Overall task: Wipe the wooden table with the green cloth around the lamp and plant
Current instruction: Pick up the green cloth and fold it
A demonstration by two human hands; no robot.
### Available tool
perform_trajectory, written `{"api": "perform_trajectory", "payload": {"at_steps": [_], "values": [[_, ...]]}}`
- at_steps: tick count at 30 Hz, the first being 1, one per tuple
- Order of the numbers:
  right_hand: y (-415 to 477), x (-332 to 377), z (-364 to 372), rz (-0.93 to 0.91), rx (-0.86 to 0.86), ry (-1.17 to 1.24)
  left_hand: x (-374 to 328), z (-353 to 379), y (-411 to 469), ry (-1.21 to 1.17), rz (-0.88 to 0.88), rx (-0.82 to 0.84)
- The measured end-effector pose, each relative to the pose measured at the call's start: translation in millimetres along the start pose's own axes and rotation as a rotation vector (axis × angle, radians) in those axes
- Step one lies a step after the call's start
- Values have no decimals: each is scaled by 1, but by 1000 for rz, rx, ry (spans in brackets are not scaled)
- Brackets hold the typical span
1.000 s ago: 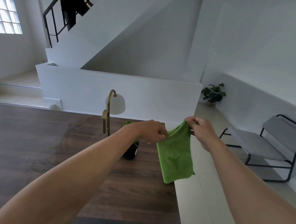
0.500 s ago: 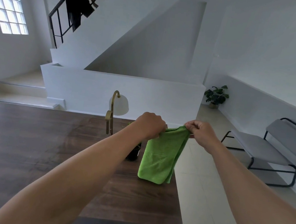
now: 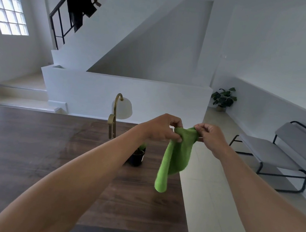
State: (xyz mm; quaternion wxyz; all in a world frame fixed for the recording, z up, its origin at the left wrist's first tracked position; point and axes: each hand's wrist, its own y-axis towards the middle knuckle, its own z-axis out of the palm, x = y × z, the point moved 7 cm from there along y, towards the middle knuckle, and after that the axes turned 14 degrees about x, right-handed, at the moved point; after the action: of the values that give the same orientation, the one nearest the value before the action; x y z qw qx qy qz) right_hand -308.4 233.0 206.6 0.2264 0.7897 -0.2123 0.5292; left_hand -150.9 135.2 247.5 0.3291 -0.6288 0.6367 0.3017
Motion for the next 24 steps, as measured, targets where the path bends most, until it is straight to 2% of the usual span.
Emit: {"api": "perform_trajectory", "payload": {"at_steps": [3, 6, 10, 14, 17, 19, 24], "values": [[3, 0, -4, 3, -37, 59, 4, 7, -2, -20, -68, 121], [6, -4, -8, 18, -48, 52, 17, 2, 0, 318, -230, 101], [6, 0, -1, 16, 5, 53, 19, 4, 7, 652, -385, 127], [1, 1, 3, 21, 53, 30, 6, 3, 9, 832, -418, 96], [-1, -3, -2, 34, 34, 17, 13, -3, 11, 836, -404, 130], [-1, -4, -6, 27, 17, 20, 7, -6, 9, 797, -329, 130], [-1, -8, -14, 40, 2, 29, -8, -8, 5, 389, -153, 103]]}}
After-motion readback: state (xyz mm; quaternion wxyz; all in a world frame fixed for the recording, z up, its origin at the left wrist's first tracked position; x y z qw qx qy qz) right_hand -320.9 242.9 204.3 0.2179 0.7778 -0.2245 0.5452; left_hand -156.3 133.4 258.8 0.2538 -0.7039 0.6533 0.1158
